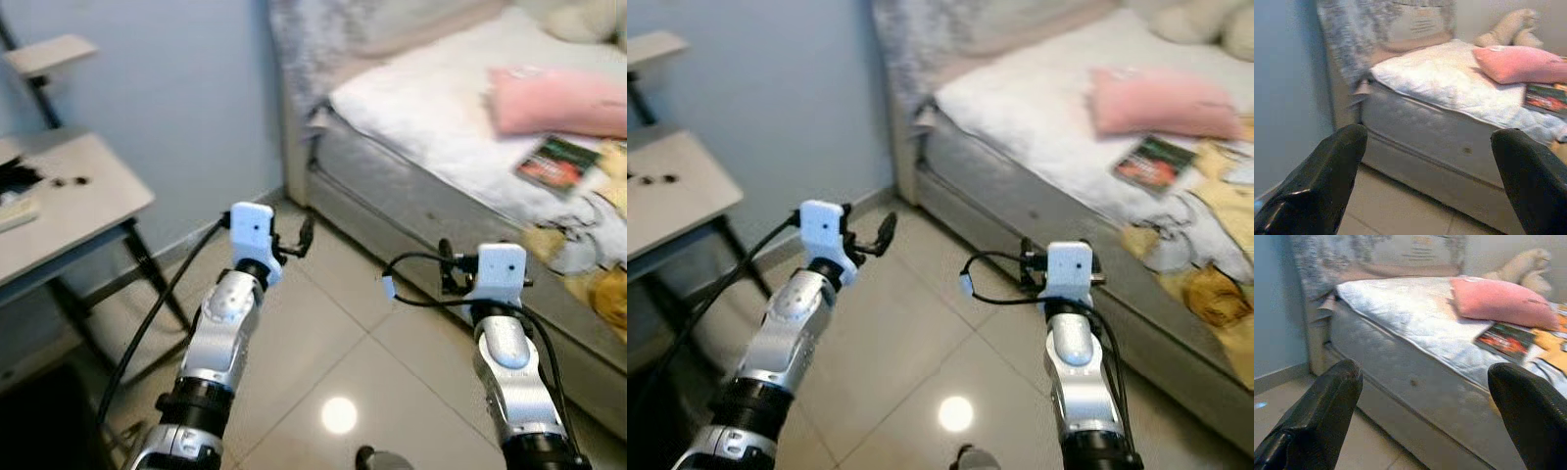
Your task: Clean up the room
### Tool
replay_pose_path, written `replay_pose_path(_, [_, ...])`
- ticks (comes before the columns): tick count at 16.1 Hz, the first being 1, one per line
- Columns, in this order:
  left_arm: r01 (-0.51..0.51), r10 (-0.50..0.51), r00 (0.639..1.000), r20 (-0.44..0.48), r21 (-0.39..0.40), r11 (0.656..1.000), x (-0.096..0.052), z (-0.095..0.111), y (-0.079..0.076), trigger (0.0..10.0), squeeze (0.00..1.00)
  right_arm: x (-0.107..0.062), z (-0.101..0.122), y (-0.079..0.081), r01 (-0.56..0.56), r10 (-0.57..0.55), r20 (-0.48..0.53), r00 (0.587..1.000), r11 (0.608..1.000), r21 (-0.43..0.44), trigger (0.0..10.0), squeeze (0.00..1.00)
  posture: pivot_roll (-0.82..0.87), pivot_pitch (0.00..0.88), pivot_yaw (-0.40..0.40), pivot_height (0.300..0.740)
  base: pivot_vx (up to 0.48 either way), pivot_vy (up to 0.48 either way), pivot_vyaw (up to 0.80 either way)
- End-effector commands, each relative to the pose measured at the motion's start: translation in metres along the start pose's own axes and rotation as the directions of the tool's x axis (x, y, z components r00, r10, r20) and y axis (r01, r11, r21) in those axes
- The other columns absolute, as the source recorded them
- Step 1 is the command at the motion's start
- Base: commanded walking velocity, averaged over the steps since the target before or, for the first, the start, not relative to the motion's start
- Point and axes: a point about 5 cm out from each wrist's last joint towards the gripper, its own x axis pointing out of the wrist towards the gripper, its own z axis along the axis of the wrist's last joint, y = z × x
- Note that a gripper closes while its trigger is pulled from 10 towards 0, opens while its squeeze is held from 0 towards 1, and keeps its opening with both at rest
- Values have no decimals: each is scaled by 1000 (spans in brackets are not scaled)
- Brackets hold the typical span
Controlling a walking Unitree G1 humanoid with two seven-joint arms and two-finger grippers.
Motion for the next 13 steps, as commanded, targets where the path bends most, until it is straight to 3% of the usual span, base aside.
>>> replay_pose_path(1, [11, -12, 1000, 29, 23, 1000, 4, 7, 0, 10000, 0, 3, 3, -2, 16, -16, 12, 1000, 1000, 19, 10000, 0, -127, 0, 28, 740, 304, -368, -631])
replay_pose_path(10, [11, -11, 1000, 22, 18, 1000, 9, 7, 1, 10000, 0, 1, -4, 0, 11, -11, -6, 1000, 1000, 23, 10000, 0, -138, 0, 38, 740, 344, -329, -641])
replay_pose_path(13, [-9, 9, 1000, 29, 16, 1000, 12, 8, 2, 10000, 0, 3, -7, 7, -29, 30, -24, 999, 999, 28, 10000, 0, -138, 0, 35, 740, 261, 0, -423])
